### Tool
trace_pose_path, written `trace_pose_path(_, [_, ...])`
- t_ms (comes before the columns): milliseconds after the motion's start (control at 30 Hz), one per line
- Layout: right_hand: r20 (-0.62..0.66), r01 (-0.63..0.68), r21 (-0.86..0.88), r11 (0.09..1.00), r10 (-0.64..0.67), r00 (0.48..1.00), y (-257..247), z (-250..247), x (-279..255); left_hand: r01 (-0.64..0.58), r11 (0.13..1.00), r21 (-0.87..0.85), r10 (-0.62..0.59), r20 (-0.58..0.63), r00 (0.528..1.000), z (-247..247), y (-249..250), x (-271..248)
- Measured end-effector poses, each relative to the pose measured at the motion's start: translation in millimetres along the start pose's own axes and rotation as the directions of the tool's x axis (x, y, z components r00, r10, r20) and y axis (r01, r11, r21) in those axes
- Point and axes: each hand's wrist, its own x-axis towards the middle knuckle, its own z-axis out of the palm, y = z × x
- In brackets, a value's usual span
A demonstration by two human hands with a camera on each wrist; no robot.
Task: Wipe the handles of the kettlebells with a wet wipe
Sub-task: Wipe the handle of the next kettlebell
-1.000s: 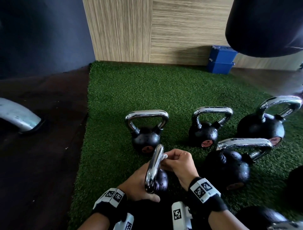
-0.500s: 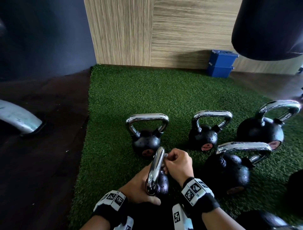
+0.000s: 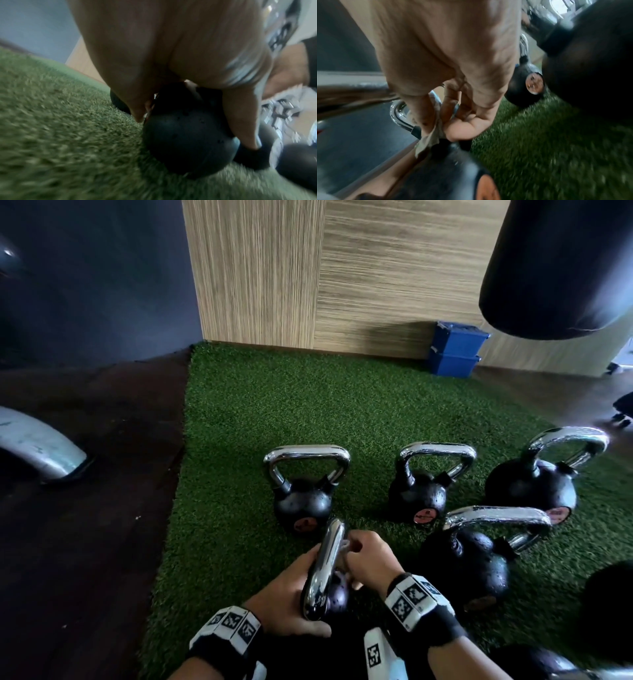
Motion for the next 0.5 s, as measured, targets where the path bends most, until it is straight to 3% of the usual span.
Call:
trace_pose_path(100, [-0.075,0.145,-0.120,0.982,-0.155,0.985,2,-19,-7,0.047,0.993,0.107,-0.044,-0.027,0.999,-4,2,-6])
trace_pose_path(167, [-0.113,0.275,-0.194,0.942,-0.300,0.947,-2,-30,-9,0.115,0.972,0.206,-0.096,-0.101,0.990,-6,9,-11])
trace_pose_path(233, [-0.017,0.378,-0.272,0.885,-0.397,0.918,-12,-38,-8,0.108,0.949,0.295,-0.055,-0.185,0.981,-7,22,-14])
trace_pose_path(333, [0.139,0.433,-0.415,0.800,-0.414,0.899,-29,-42,-4,0.090,0.922,0.376,0.011,-0.258,0.966,-9,42,-13])
trace_pose_path(500, [0.150,0.426,-0.506,0.750,-0.410,0.900,-39,-50,-14,0.126,0.877,0.465,0.031,-0.316,0.948,-24,47,-21])
